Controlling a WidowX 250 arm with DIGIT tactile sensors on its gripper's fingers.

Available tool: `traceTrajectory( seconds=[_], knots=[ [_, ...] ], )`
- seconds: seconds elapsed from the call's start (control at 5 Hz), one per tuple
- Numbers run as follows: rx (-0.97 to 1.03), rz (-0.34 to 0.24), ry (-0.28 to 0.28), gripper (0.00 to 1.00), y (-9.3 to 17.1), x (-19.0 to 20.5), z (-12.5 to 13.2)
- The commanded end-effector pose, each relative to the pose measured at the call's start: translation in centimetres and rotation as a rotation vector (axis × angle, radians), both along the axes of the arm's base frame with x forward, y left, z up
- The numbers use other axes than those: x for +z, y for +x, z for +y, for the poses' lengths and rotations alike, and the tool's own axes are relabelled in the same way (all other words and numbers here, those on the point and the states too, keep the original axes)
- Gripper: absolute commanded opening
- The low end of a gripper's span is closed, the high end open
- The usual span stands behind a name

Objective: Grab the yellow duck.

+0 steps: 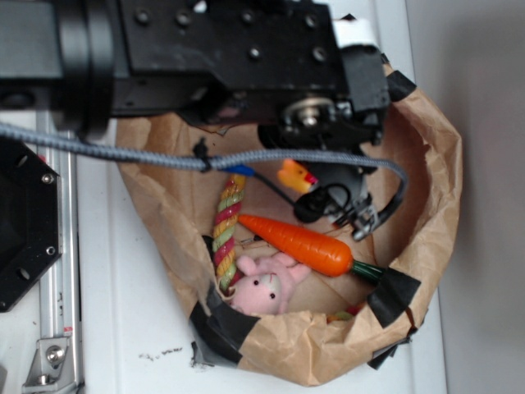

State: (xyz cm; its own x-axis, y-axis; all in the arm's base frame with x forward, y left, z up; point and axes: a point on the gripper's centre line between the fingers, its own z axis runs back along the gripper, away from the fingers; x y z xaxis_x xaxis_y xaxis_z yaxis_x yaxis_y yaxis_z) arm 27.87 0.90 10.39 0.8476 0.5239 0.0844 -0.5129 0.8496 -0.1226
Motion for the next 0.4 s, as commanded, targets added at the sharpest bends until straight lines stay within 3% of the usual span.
traceTrajectory(
  seconds=[0.0,0.2],
  knots=[
    [-0.079,-0.259,-0.016,0.00,-0.67,3.91,-0.06],
    [-0.049,-0.293,0.018,0.00,-0.23,3.14,0.48]
  ],
)
